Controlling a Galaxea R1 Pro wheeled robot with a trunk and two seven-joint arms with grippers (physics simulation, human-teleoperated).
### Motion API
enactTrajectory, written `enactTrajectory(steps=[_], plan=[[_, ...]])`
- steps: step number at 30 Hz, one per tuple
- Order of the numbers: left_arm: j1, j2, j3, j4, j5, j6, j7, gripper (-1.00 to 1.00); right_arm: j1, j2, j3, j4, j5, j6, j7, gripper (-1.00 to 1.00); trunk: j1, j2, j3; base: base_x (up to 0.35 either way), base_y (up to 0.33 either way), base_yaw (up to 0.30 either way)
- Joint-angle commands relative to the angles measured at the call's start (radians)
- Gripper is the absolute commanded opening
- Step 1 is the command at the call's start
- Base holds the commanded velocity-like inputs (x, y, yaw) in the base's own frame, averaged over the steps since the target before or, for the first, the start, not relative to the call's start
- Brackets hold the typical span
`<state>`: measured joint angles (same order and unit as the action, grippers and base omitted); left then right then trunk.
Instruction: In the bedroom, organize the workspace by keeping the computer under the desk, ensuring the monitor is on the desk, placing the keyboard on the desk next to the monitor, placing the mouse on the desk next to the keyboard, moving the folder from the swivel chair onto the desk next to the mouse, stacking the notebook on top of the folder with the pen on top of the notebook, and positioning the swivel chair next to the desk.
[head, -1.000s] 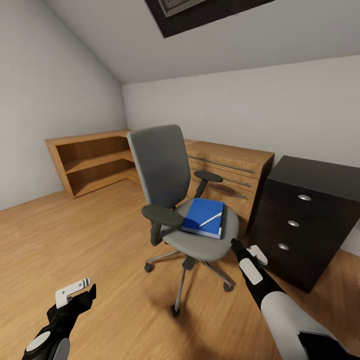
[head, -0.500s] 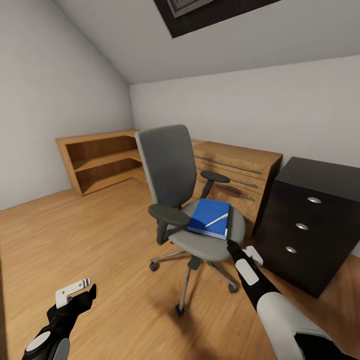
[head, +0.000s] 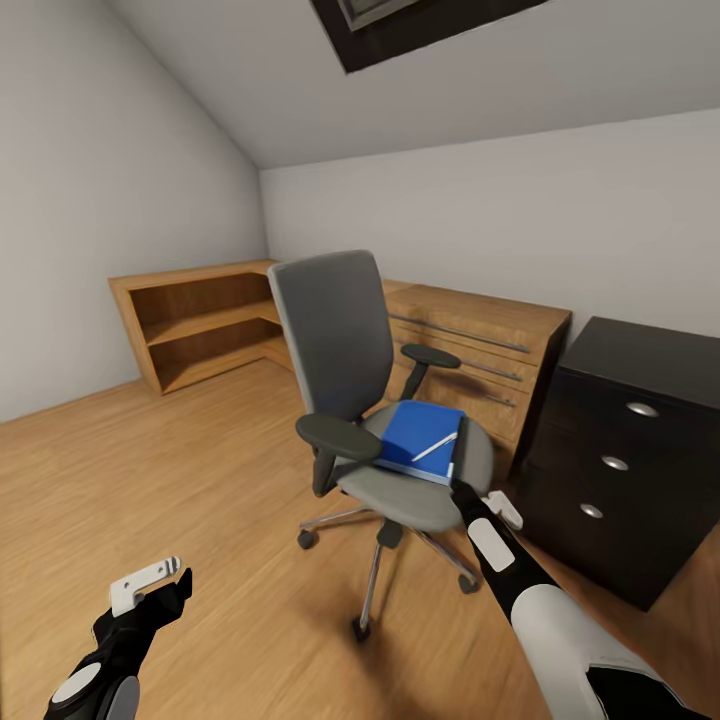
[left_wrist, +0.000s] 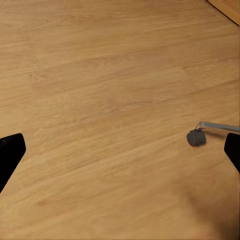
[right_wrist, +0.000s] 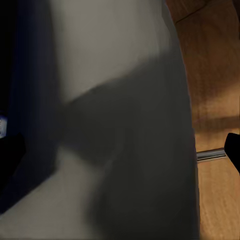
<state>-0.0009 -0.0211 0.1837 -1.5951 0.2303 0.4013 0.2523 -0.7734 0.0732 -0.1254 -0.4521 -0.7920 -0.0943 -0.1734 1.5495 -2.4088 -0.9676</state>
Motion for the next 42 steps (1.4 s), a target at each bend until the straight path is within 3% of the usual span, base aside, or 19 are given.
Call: enactTrajectory(steps=[1, 19, 38, 42], plan=[[0.0, 0.0, 0.0, -0.002, 0.011, 0.004, 0.005, 1.0, 0.0, 0.0, 0.0, 0.024, -0.016, -0.005, 0.0, 1.0, 0.001, 0.0, -0.001, 0.316, 0.0, 0.0], [0.0, 0.0, 0.0, -0.002, 0.011, 0.005, 0.005, 1.0, 0.0, 0.0, 0.0, 0.024, -0.016, -0.005, 0.002, 1.0, 0.001, 0.0, -0.001, 0.279, 0.0, 0.0], [0.0, 0.0, 0.0, -0.002, 0.011, 0.008, 0.006, 1.0, 0.0, 0.002, 0.0, 0.024, -0.016, -0.005, 0.002, 1.0, 0.001, 0.0, -0.001, -0.269, 0.0, 0.0], [0.0, 0.0, 0.0, -0.002, 0.011, 0.008, 0.007, 1.0, 0.0, 0.034, 0.001, 0.024, -0.015, -0.006, 0.002, 1.0, 0.001, 0.0, -0.001, -0.036, 0.0, 0.099]])
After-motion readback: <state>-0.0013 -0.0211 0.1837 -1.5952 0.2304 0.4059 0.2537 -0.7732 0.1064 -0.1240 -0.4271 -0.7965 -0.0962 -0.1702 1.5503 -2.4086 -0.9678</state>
